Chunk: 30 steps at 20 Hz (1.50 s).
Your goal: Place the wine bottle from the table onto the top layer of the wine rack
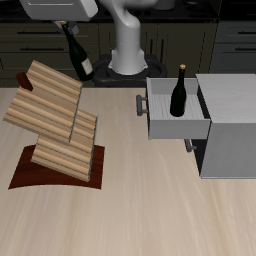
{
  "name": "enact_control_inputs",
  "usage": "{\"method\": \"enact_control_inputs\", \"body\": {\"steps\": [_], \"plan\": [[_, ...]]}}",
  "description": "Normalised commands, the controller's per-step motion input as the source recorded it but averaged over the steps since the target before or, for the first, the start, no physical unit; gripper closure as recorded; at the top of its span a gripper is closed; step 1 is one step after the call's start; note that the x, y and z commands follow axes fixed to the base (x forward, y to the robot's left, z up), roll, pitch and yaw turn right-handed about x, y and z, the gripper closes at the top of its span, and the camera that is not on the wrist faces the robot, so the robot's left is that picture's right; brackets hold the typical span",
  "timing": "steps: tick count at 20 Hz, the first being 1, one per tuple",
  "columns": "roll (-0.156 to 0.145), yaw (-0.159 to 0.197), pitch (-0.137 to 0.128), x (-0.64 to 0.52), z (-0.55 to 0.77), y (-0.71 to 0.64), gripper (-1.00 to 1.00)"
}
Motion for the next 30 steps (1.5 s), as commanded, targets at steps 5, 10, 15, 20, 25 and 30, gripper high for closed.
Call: {"method": "enact_control_inputs", "body": {"steps": [5,10,15,20,25,30], "plan": [[-0.011,-0.019,0.003,0.03,-0.07,-0.06,1.00],[-0.032,-0.043,0.016,0.10,-0.23,-0.17,1.00],[-0.016,-0.034,-0.004,-0.01,-0.10,-0.15,1.00],[-0.053,-0.056,-0.008,-0.10,-0.12,-0.40,1.00],[-0.082,-0.055,-0.005,-0.13,-0.15,-0.47,1.00],[-0.102,-0.063,-0.003,-0.21,-0.11,-0.65,1.00]]}}
